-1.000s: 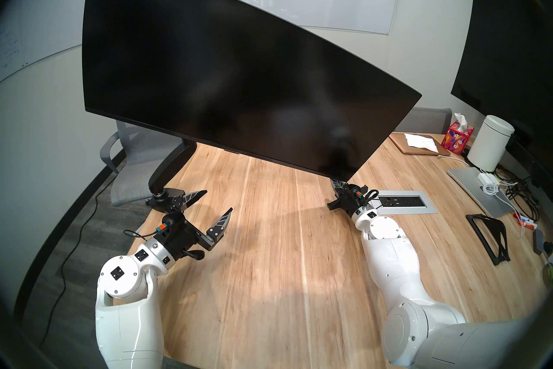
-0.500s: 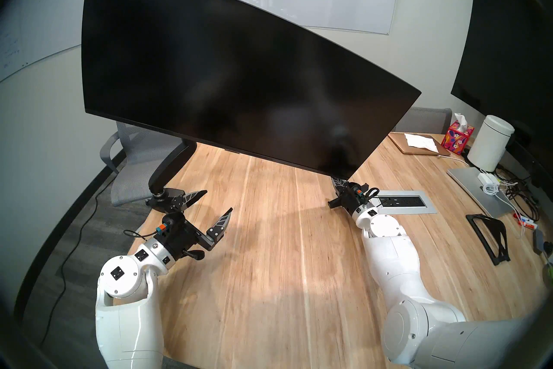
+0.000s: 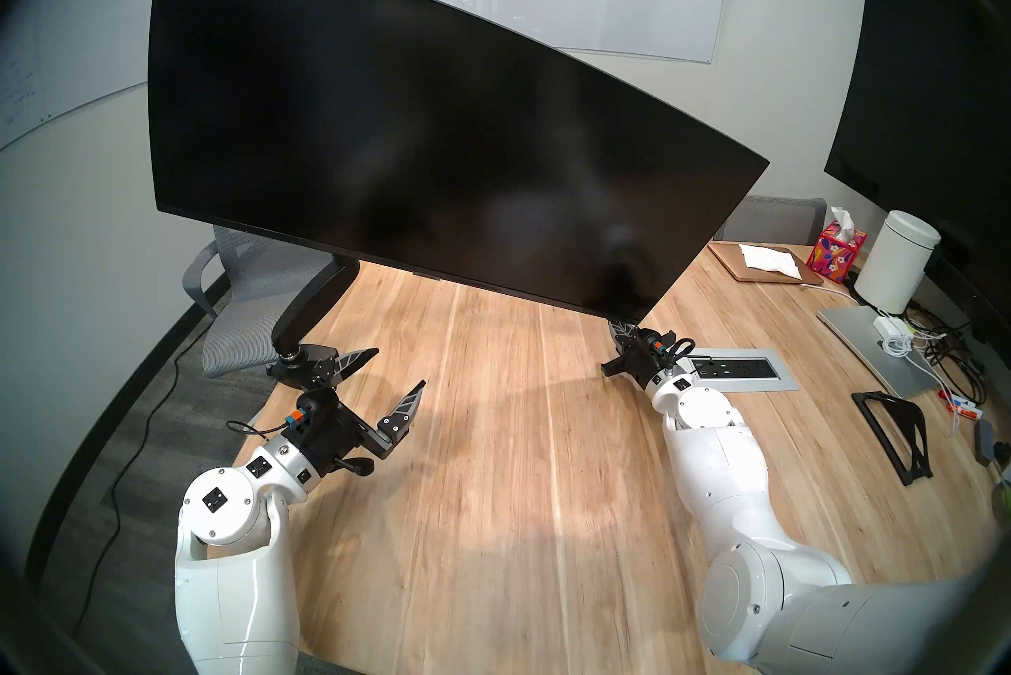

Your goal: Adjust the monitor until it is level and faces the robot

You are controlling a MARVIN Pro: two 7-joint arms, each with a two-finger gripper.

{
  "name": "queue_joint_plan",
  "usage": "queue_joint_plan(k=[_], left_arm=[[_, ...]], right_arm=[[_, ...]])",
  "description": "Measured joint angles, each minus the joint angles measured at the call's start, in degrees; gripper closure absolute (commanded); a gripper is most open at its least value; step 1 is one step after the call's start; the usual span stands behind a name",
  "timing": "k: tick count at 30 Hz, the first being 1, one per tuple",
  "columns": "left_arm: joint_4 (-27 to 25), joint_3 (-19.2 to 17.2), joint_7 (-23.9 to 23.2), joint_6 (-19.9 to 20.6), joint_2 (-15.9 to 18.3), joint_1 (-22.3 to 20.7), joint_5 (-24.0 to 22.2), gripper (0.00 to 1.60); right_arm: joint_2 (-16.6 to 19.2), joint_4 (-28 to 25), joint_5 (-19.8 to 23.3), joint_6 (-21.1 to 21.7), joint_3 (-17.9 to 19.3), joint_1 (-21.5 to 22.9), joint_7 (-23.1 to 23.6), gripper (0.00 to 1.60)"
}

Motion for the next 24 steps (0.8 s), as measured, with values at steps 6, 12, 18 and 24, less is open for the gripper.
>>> queue_joint_plan(k=[6,12,18,24], left_arm=[[0.02,0.0,-0.02,-0.01,0.0,-0.01,0.0,0.0],[0.03,-0.01,-0.03,-0.01,0.0,-0.02,0.0,0.0],[0.05,-0.01,-0.05,-0.02,0.0,-0.03,-0.02,0.0],[0.06,-0.01,-0.06,-0.03,0.01,-0.04,-0.02,0.0]], right_arm=[[-0.23,0.03,-0.25,0.19,-0.04,0.46,-0.22,1.6],[-0.49,0.03,-0.45,0.31,-0.15,0.87,-0.35,1.6],[-0.67,0.03,-0.59,0.4,-0.16,1.28,-0.5,1.6],[-0.78,0.03,-0.66,0.42,-0.14,1.53,-0.71,1.6]])
